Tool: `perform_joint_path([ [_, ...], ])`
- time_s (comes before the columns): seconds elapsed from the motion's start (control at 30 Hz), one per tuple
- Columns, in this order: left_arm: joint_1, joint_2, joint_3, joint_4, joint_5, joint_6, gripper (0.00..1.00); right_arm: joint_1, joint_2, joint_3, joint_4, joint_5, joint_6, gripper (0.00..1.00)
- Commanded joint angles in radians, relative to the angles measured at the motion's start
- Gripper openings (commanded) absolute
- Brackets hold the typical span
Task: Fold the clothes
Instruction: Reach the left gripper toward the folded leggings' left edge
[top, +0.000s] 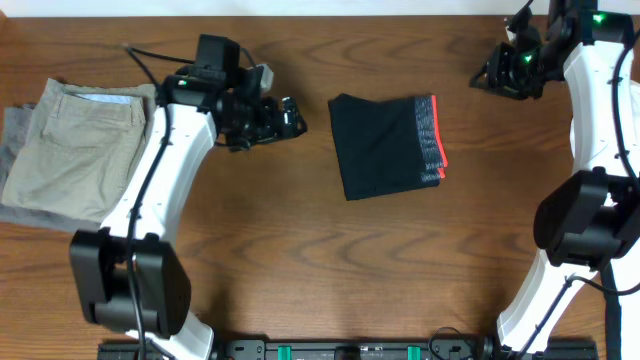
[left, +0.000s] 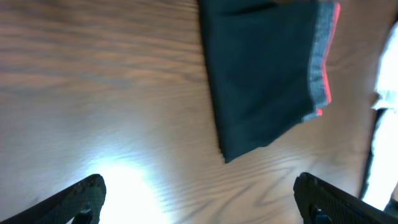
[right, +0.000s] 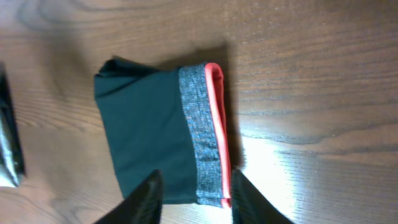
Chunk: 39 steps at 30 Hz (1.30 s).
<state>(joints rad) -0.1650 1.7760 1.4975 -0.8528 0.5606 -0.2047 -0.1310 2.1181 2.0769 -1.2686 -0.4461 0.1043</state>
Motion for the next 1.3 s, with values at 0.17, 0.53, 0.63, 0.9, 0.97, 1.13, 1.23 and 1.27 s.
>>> perform_joint_path([
  [0.17,-0.005,0.187,-0.004,0.123,0.287,0.013,0.98,0.016,0.014,-0.002,-0.004,0.031,-0.013,0.49],
  [0.53,-0.031,0.314,-0.004,0.201,0.322,-0.007,0.98,0.017,0.014,-0.002,0.002,0.031,-0.016,0.51],
  [0.63,-0.051,0.338,-0.004,0.241,0.322,-0.038,0.98,0.016,0.014,-0.002,0.001,0.031,-0.016,0.50],
  [0.9,-0.073,0.367,-0.004,0.321,0.317,-0.109,0.98,0.021,0.014,-0.002,0.000,0.031,-0.020,0.50],
  [0.97,-0.073,0.376,-0.004,0.324,0.317,-0.116,0.98,0.023,0.014,-0.002,0.001,0.031,-0.024,0.50],
  [1.13,-0.080,0.412,-0.004,0.324,0.318,-0.130,0.98,0.033,0.014,-0.002,0.003,0.031,-0.035,0.50],
  [1.23,-0.090,0.426,-0.004,0.333,0.318,-0.131,0.98,0.038,0.014,-0.002,0.011,0.031,-0.035,0.50],
  [1.27,-0.095,0.428,-0.004,0.337,0.318,-0.131,0.98,0.039,0.014,-0.002,0.014,0.031,-0.035,0.50],
])
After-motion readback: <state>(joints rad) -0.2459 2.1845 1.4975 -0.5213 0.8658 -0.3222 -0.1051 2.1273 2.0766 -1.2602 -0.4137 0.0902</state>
